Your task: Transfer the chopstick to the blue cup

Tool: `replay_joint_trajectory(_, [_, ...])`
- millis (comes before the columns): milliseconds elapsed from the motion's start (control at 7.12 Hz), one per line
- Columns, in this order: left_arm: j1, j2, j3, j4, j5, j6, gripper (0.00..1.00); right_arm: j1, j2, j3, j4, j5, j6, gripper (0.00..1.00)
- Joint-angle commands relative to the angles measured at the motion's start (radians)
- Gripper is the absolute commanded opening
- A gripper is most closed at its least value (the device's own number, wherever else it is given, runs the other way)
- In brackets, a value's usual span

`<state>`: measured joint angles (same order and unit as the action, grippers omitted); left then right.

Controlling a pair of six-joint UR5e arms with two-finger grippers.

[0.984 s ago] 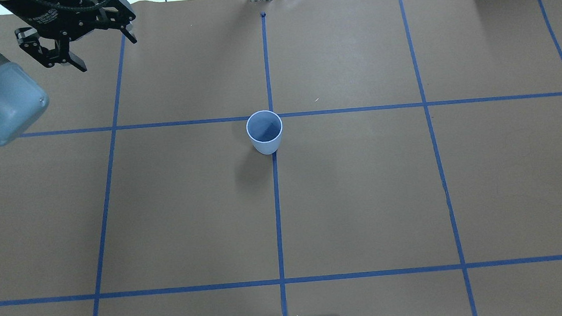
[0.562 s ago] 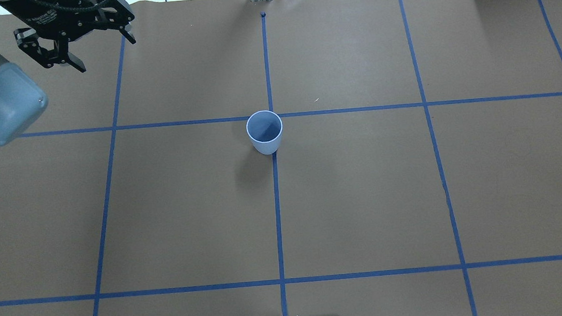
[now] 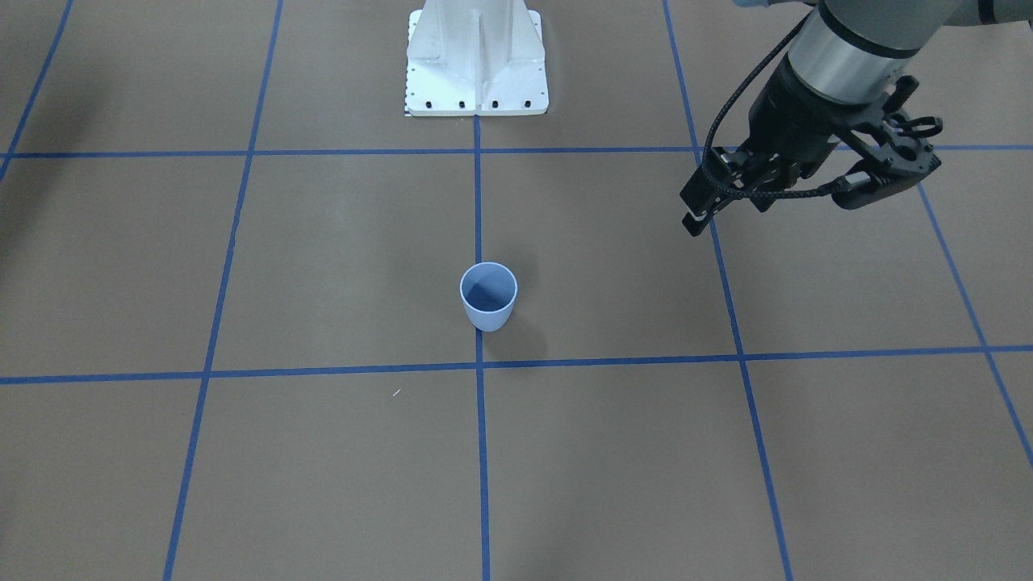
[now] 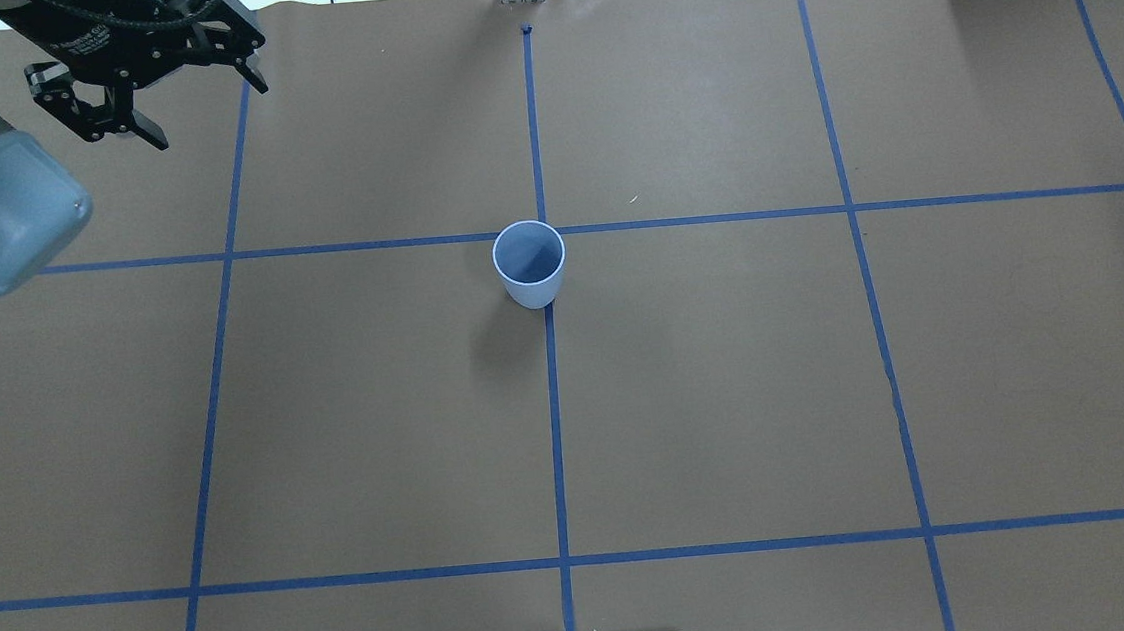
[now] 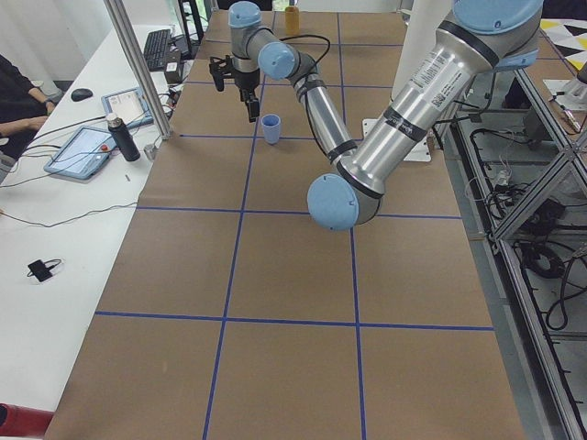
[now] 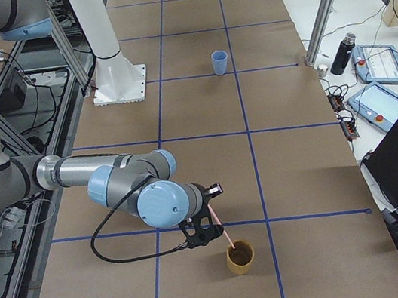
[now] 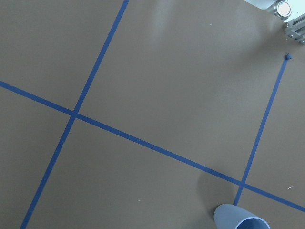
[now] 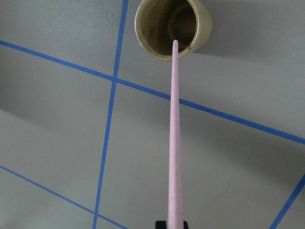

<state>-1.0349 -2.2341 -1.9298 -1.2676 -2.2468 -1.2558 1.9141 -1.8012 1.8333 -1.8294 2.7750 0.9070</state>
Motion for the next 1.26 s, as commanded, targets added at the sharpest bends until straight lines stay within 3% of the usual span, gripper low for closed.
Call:
replay_joint_trajectory(0, [-0.002, 0.004, -0.005, 0.001, -0.019, -0.001, 0.98, -0.001, -0.007, 0.102, -0.001, 0.0, 0.074, 0.0])
replay_joint_trajectory(281, [-0.002, 0.033, -0.009, -0.006, -0.02, 0.003, 0.98, -0.068, 0.084, 0.162, 0.004, 0.023, 0.117, 0.0])
replay_joint_trajectory(843, [-0.008, 0.056, -0.011, -0.01, -0.019, 0.003, 0.98, -0.38, 0.548, 0.103, 0.001, 0.023, 0.315, 0.0])
replay_joint_trajectory(1124, [-0.042, 0.097, -0.009, -0.006, -0.017, 0.095, 0.98, -0.516, 0.699, 0.11, 0.002, 0.025, 0.444, 0.0])
